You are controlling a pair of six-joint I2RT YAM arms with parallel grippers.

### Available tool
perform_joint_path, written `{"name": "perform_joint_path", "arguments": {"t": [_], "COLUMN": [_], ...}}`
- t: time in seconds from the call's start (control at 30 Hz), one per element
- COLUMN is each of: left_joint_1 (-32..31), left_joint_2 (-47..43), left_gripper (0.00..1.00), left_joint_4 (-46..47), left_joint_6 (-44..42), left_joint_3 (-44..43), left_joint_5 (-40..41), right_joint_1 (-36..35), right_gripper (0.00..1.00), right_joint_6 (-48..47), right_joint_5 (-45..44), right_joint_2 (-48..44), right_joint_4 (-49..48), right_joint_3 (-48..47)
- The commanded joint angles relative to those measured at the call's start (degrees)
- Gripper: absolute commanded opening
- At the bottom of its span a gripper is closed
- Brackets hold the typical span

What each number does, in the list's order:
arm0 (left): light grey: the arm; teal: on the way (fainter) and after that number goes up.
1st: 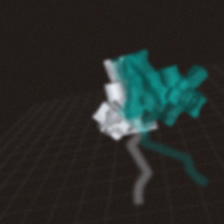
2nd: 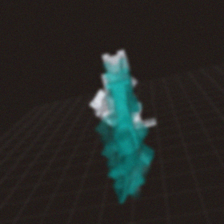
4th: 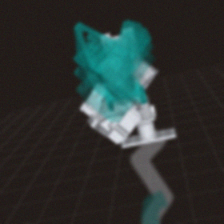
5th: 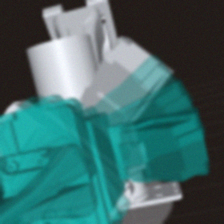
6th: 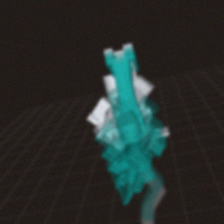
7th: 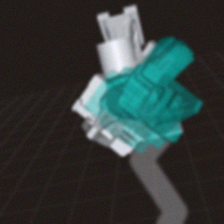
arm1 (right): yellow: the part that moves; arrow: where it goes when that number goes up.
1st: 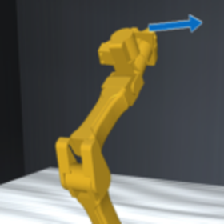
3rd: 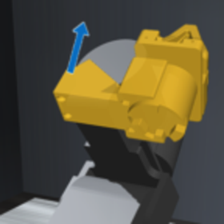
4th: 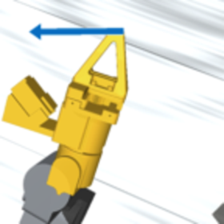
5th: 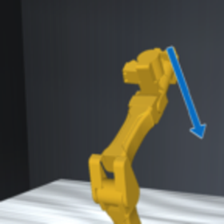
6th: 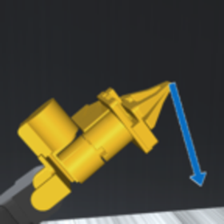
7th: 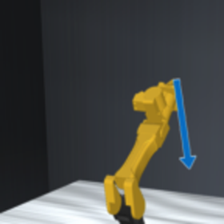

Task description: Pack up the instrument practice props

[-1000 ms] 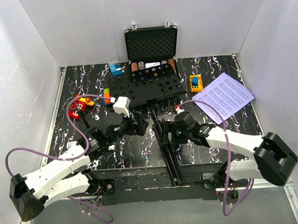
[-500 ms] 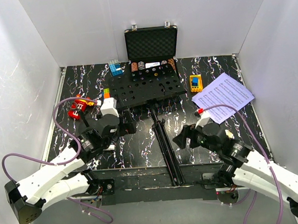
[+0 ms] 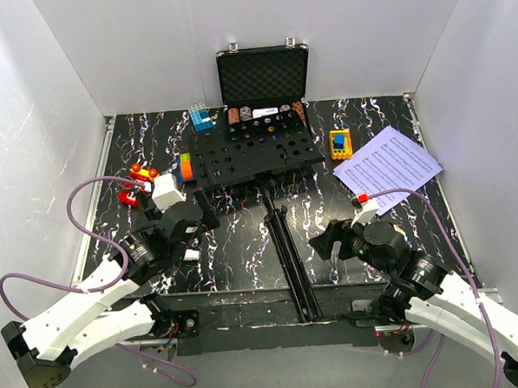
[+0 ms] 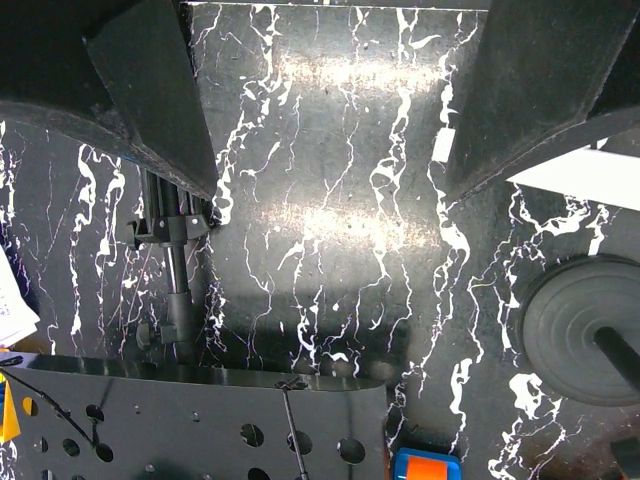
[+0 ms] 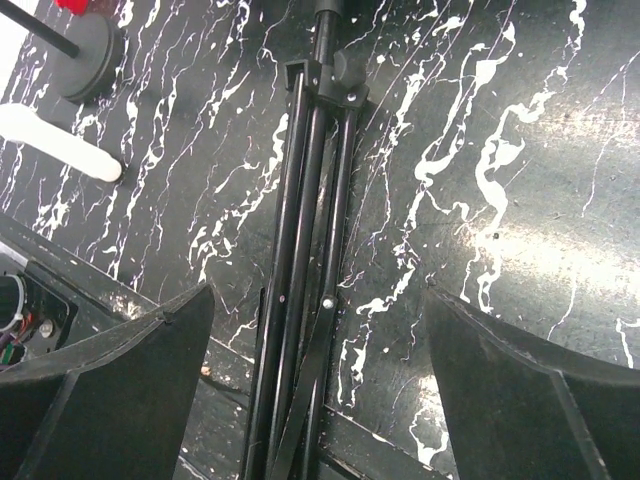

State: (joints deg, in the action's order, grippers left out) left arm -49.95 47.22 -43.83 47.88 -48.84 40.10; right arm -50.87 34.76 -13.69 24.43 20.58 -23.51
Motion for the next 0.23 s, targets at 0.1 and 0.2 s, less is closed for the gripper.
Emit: {"name": "perform_joint_path", "arguments": {"t": [0.1, 0.2], "left_joint_1": [-0.06, -0.06], "left_joint_2": [-1.52, -0.55], "left_gripper": [0.98, 0.98], "left_joint_4": [-3.01, -4.24], "left_joint_6": [-0.24, -3.39], "left_joint_3": [-3.01, -4.94], "left_joint_5": [4.02, 4.73], "right_joint_1": [-0.19, -0.19], "right_gripper": [0.93, 0.93], "right_joint_6": [1.45, -0.57], "right_joint_5": [-2.22, -1.95], "right_joint_2": [-1.84, -1.75], "right_joint_4": [-1.16, -0.37], "right_joint_3": [-3.91, -6.10]}}
